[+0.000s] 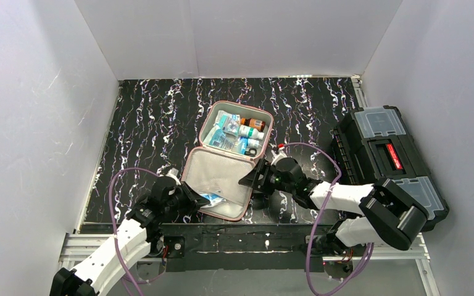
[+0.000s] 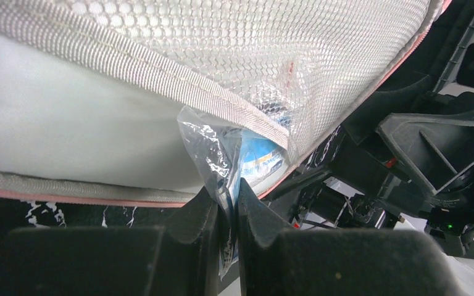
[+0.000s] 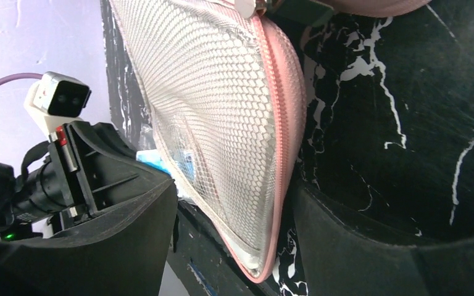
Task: Organize the medicine kit
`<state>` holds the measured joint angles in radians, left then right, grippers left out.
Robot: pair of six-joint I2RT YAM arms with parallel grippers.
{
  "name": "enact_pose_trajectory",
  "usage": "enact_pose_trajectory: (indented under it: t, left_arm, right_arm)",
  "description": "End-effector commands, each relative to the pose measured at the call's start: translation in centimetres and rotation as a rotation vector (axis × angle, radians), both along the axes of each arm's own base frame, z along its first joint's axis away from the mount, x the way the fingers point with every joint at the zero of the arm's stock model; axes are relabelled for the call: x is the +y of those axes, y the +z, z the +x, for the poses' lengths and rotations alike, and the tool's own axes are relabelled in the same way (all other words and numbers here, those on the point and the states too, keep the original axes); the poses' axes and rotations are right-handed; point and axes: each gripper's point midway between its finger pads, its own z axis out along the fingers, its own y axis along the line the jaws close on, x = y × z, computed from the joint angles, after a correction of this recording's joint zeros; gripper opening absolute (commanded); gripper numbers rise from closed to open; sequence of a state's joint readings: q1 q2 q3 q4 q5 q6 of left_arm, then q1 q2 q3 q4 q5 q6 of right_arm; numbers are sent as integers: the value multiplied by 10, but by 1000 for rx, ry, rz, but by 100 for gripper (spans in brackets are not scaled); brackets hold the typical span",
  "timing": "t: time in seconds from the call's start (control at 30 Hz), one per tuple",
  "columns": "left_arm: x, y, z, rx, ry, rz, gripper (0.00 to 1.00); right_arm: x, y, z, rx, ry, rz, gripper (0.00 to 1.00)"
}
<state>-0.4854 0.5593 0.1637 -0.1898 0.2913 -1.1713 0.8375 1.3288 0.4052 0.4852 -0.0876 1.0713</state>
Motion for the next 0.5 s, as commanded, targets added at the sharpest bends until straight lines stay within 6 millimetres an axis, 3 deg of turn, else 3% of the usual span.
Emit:
enact_pose_trajectory:
  t: [0.0,0.27,0.47]
  left_arm:
    - [-1,2,15,-64,28,-8,0]
    - [-4,14,35,-181,72,-53,0]
    - [-6,20,40,-233,72,-83,15]
  right_arm:
    - [14,20,6,-45,13,124,74]
    - [28,26,0,-22,55,240,70]
    - [40,34,-7,33,99,352,62]
